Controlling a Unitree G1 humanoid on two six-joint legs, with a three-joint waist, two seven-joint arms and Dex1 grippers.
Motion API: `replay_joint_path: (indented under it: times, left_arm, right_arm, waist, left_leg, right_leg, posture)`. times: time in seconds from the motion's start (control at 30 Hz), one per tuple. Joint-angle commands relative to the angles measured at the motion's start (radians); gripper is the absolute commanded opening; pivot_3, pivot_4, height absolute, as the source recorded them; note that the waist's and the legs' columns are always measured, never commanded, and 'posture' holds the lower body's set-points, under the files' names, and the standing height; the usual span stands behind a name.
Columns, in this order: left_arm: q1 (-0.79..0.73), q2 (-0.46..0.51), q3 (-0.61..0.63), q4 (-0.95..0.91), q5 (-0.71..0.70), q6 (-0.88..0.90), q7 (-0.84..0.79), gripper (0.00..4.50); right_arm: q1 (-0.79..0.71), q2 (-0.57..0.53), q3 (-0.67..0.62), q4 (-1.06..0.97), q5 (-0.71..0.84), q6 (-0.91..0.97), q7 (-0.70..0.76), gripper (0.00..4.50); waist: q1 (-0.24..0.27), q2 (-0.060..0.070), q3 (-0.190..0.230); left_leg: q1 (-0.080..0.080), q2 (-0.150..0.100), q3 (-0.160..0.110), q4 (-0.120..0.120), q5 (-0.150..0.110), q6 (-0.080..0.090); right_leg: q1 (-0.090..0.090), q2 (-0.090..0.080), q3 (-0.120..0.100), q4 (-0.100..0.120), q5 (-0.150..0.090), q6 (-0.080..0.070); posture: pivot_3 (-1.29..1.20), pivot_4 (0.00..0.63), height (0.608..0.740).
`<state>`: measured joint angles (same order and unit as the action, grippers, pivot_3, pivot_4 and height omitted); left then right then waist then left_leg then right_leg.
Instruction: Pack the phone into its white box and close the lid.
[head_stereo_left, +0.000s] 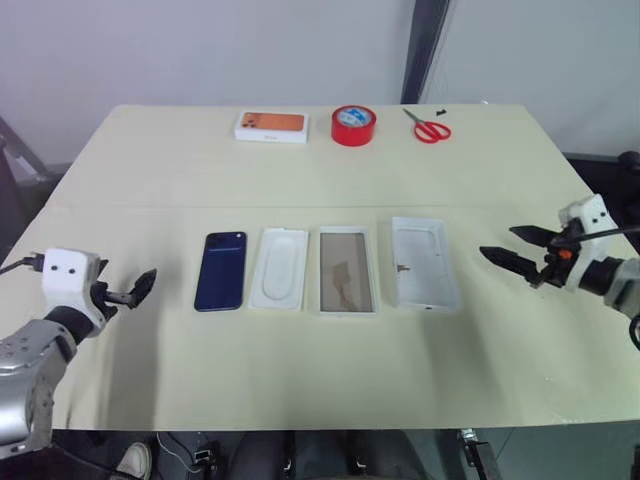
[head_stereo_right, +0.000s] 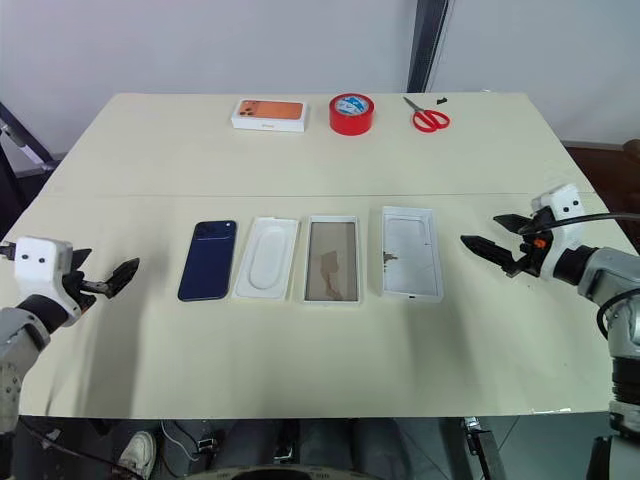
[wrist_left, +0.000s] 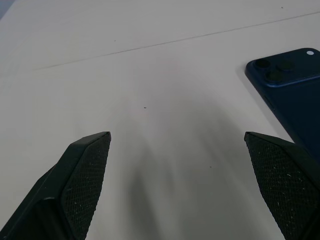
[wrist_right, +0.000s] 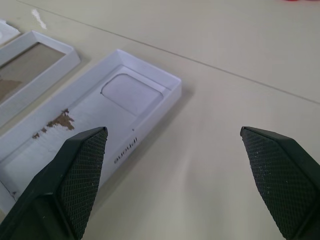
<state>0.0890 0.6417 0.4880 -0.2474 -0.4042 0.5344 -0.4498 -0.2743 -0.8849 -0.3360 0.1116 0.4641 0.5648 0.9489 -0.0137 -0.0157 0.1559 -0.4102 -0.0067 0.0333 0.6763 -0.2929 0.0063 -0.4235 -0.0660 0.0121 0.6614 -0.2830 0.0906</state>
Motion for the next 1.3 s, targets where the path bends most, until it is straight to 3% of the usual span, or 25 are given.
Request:
replay_joint_path:
  times: [0.03, 0.5, 0.67, 0.87, 1.3]
  left_arm:
    - [0.003, 0.000, 0.029, -0.035, -0.005, -0.002, 0.010, 4.50]
    - [-0.092, -0.075, -0.084, -0.192, -0.089, 0.134, 0.046, 4.50]
    - [-0.228, -0.153, -0.198, -0.272, -0.188, 0.402, 0.159, 4.50]
    - [-0.394, -0.201, -0.203, -0.236, -0.283, 0.793, 0.261, 4.50]
    - [-0.516, -0.313, -0.169, -0.152, -0.285, 0.976, 0.289, 4.50]
  right_arm:
    - [-0.016, -0.008, -0.012, -0.012, 0.009, -0.010, 0.004, 4.46]
    - [-0.002, 0.077, 0.137, -0.319, 0.029, 0.043, -0.046, 4.46]
    - [-0.010, 0.127, 0.233, -0.444, 0.015, 0.059, -0.100, 4.46]
    - [0.010, 0.161, 0.310, -0.609, 0.032, 0.114, -0.149, 4.46]
    - [0.049, 0.197, 0.351, -0.702, 0.051, 0.131, -0.196, 4.46]
  waist:
    - [0.000, 0.000, 0.000]
    - [0.001, 0.000, 0.000]
    - [0.006, 0.000, 0.000]
    - [0.000, -0.001, 0.000]
    - [0.004, -0.001, 0.000]
  left_leg:
    - [0.000, 0.000, 0.000, 0.000, 0.000, 0.000]
    - [0.000, 0.000, 0.000, 0.000, 0.000, 0.000]
    - [0.000, 0.000, 0.000, 0.001, 0.000, 0.000]
    - [0.000, -0.001, -0.001, 0.002, 0.000, 0.000]
    - [0.000, -0.001, -0.002, 0.004, 0.001, -0.001]
  right_leg:
    - [0.000, 0.000, 0.000, 0.000, 0.000, 0.000]
    - [0.000, 0.000, 0.000, 0.000, 0.000, 0.000]
    - [0.001, 0.000, 0.000, 0.000, 0.000, 0.000]
    - [0.000, 0.002, -0.001, 0.002, 0.000, 0.001]
    - [0.001, 0.003, -0.001, 0.003, 0.000, 0.001]
  posture:
    - [0.00, 0.150, 0.725]
    - [0.00, 0.150, 0.725]
    - [0.00, 0.150, 0.725]
    - [0.00, 0.150, 0.725]
    - [0.00, 0.150, 0.725]
